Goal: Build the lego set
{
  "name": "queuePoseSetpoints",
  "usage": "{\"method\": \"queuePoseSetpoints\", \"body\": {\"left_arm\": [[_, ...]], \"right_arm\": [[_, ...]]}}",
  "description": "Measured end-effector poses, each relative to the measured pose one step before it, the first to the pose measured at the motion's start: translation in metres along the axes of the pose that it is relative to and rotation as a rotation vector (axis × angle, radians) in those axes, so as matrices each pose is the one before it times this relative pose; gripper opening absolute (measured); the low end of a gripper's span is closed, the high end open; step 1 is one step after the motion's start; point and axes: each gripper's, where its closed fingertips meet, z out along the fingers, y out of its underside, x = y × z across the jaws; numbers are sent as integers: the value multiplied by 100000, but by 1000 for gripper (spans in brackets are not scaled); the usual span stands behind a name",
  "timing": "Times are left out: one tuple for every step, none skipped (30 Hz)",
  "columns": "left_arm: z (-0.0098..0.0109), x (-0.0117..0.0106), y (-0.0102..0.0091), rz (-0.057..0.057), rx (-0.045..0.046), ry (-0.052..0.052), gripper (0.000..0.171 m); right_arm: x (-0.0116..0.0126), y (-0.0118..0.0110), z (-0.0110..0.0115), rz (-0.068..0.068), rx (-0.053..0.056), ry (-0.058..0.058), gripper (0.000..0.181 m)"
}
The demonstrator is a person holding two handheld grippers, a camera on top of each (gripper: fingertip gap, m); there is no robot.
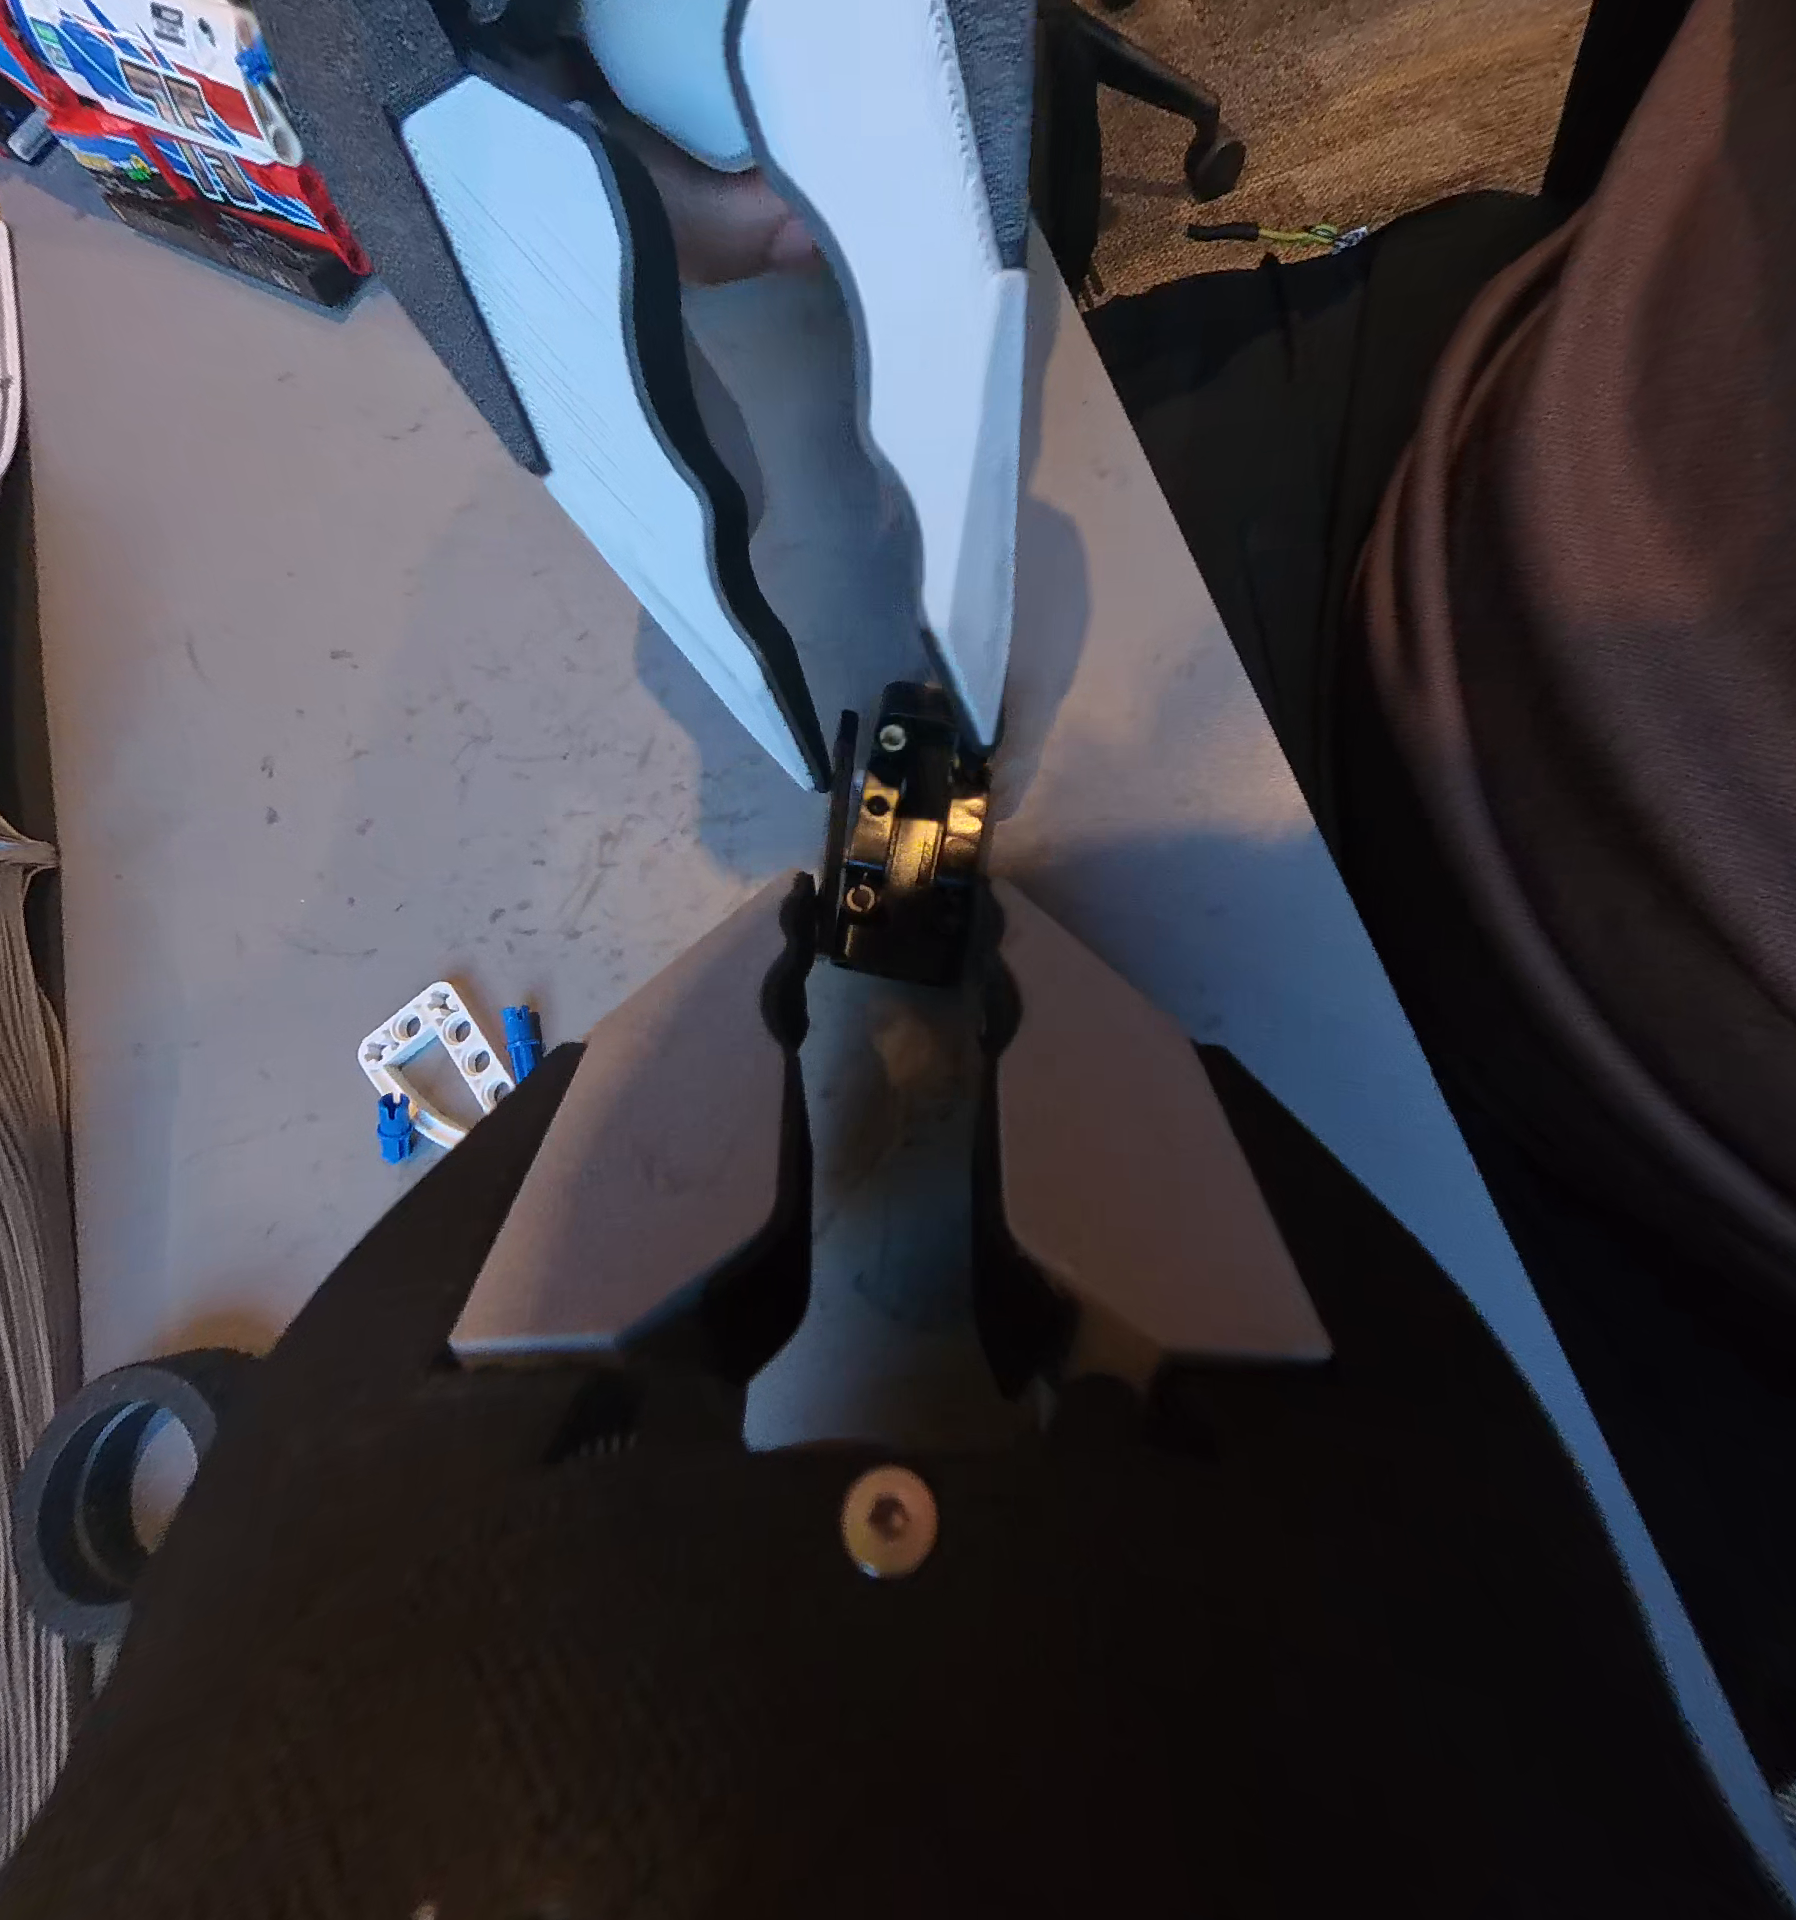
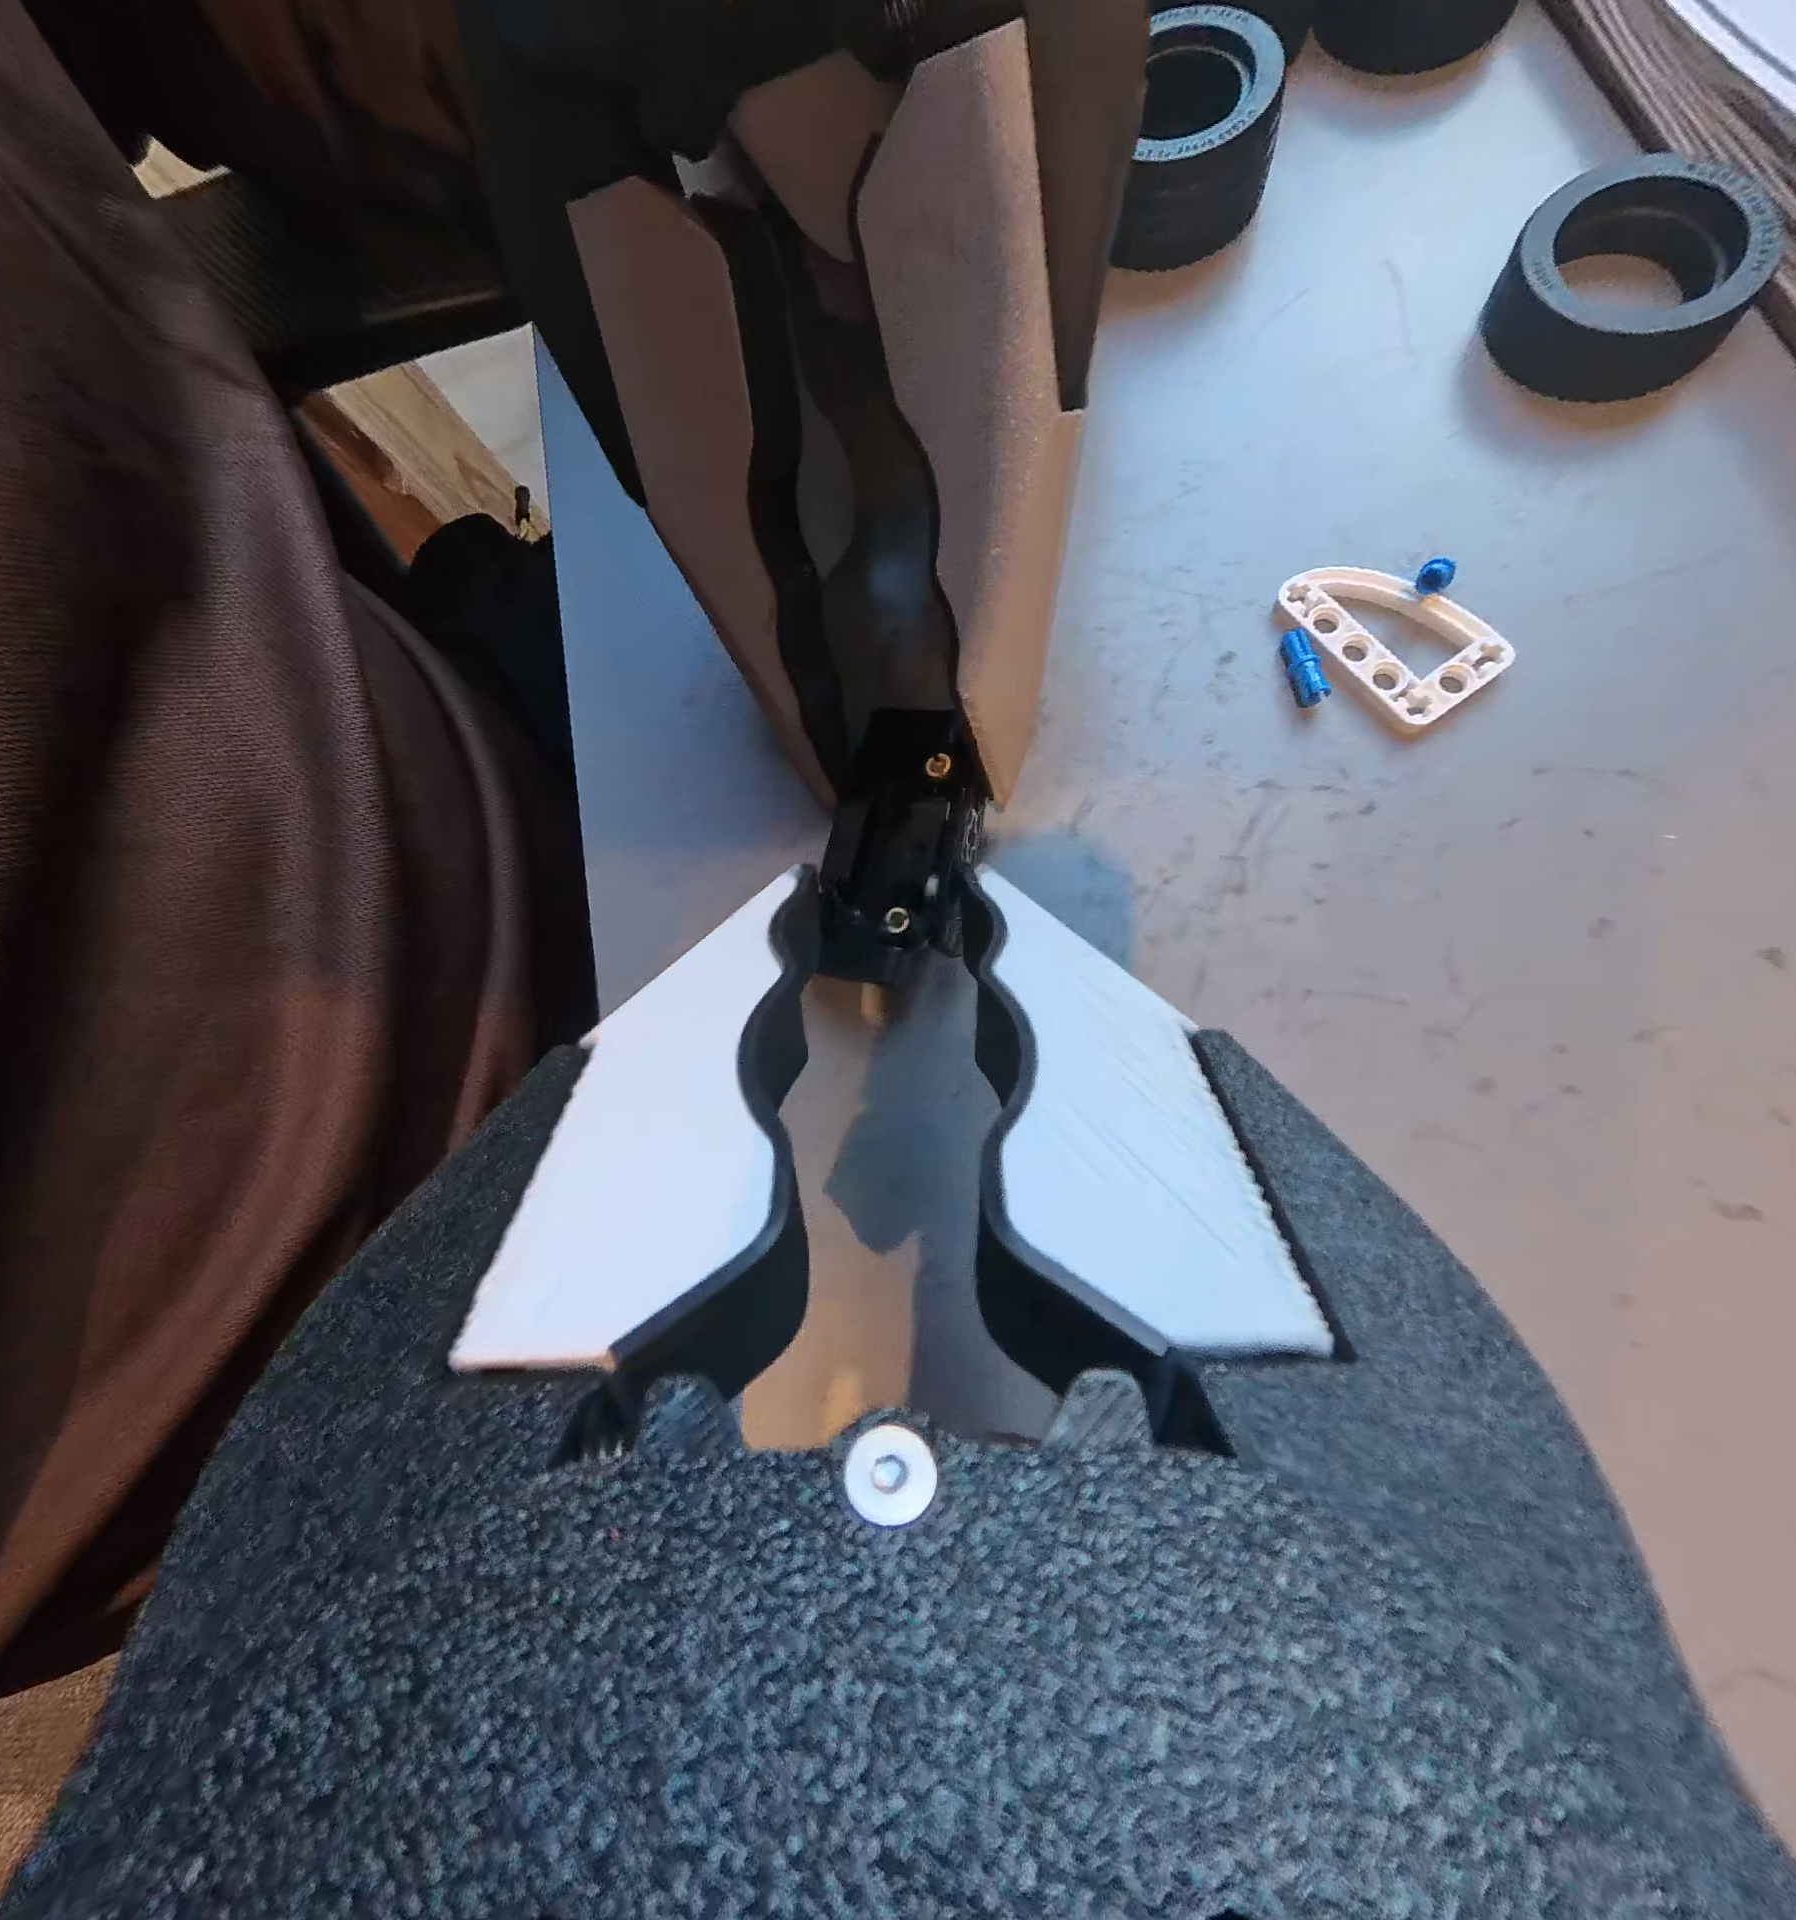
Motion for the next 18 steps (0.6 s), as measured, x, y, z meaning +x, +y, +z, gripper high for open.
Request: {"method": "queuePoseSetpoints", "body": {"left_arm": [[2,12,3,-487,-45,420,27],[11,31,3,-391,-6,521,27],[13,37,2,-300,-62,477,27],[8,24,-12,-194,-27,376,28],[9,46,-8,-73,21,366,27],[14,22,-7,-171,-22,295,28],[13,14,-5,-125,-38,257,28],[0,12,1,-65,3,128,28],[0,21,-5,159,16,88,28],[-6,55,-6,288,48,181,28],[2,39,-5,94,30,256,28],[7,8,-3,-34,-14,112,28],[8,31,-4,-54,0,339,27],[6,62,-1,-65,-25,556,27],[-2,23,6,-100,-28,259,27],[-7,38,-6,20,2,358,27],[-5,118,-3,273,38,693,28],[6,15,-3,34,-17,201,28]], "right_arm": [[-104,143,14,-495,-719,568,29],[-139,68,-10,-587,-299,793,32],[-94,37,-50,-567,-276,1337,33],[-28,51,-56,-830,-424,1808,33],[-27,125,-33,-966,-918,1753,33],[6,199,3,-977,-1493,1857,33],[19,201,31,-1015,-1499,1844,33],[-72,212,69,-780,-1318,1294,34],[-110,116,87,-369,-444,1178,37],[-90,33,93,-95,206,1412,38],[-41,28,51,-484,263,1865,39],[108,25,-3,-1003,334,2826,38],[131,72,-2,-1357,12,3029,36],[56,112,-19,-2176,-214,2805,37],[9,-78,-89,-2415,699,2737,37],[-28,-17,-57,-2399,198,2361,37],[-64,-69,-47,-2562,742,1871,36],[-88,-67,-30,-3068,979,1413,34]]}}
